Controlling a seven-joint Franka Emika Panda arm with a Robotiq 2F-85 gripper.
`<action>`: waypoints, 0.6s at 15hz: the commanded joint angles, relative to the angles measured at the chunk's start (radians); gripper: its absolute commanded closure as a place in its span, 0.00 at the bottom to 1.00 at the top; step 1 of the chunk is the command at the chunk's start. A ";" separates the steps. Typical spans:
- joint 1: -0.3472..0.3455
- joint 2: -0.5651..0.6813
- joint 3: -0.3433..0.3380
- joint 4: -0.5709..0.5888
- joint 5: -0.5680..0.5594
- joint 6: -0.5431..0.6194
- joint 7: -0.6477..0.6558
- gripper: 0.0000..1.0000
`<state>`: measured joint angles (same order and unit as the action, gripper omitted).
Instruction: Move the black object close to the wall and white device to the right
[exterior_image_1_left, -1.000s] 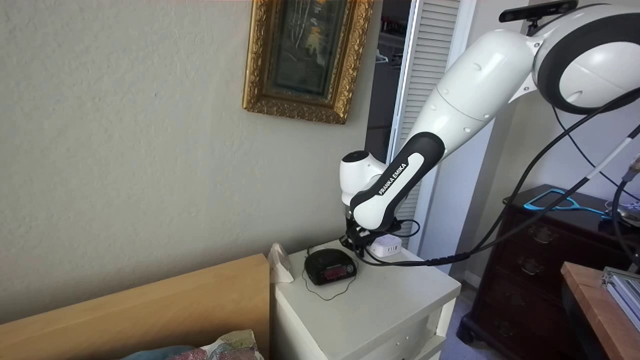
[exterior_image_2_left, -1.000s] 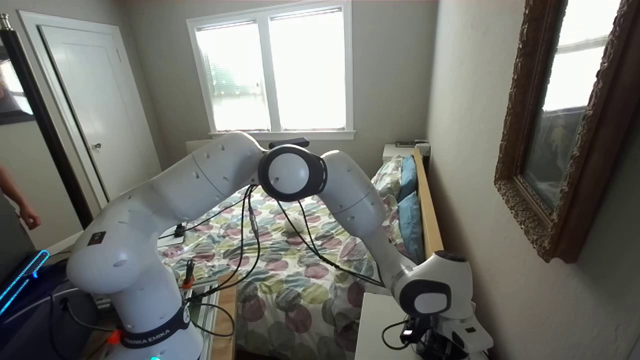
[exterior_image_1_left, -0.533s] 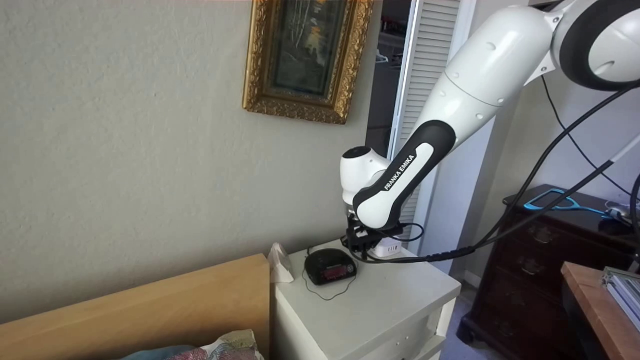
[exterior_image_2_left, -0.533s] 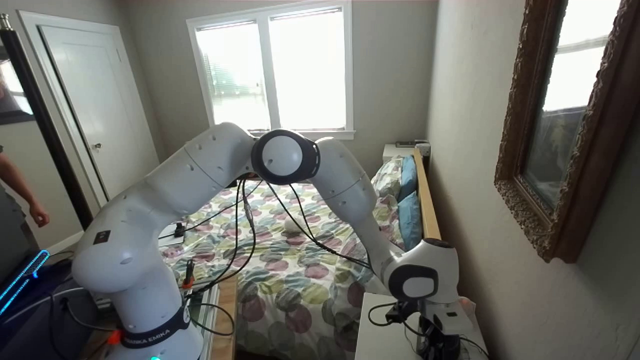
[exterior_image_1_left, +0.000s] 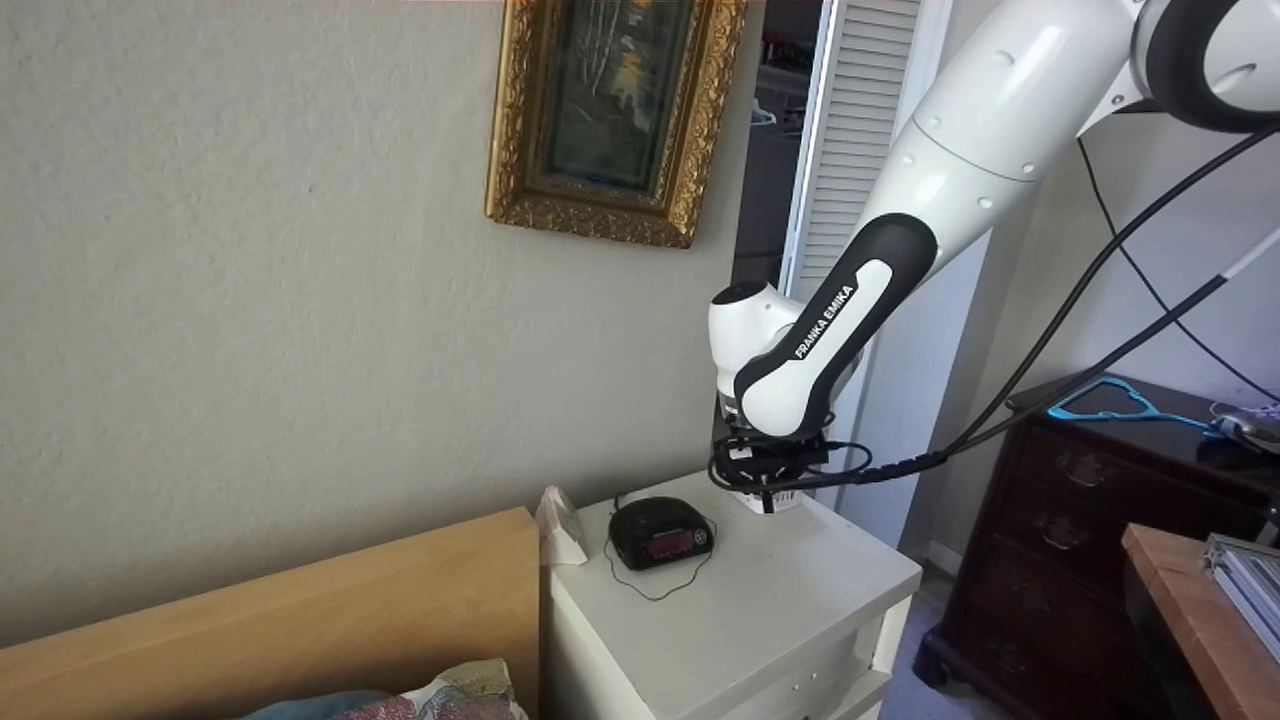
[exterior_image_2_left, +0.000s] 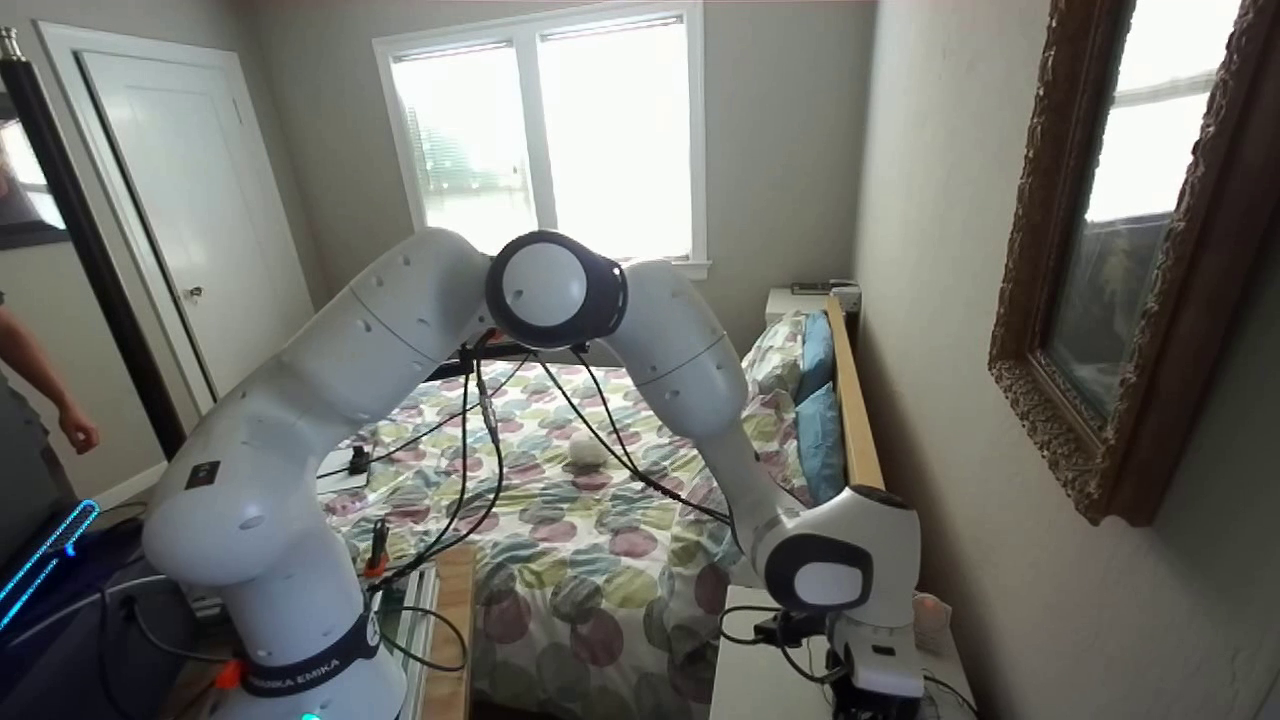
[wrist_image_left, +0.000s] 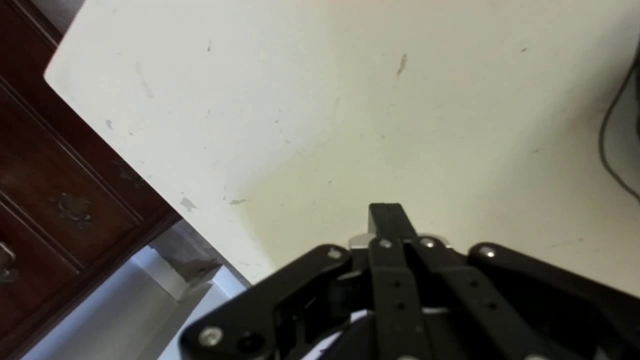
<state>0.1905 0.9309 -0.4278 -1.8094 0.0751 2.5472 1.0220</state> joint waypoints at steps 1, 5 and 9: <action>-0.048 -0.039 0.016 -0.026 -0.006 -0.053 0.064 1.00; -0.093 -0.025 0.026 -0.001 -0.009 -0.089 0.095 1.00; -0.129 -0.004 0.045 0.025 -0.008 -0.067 0.096 1.00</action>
<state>0.0960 0.9275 -0.4120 -1.8068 0.0751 2.4883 1.0968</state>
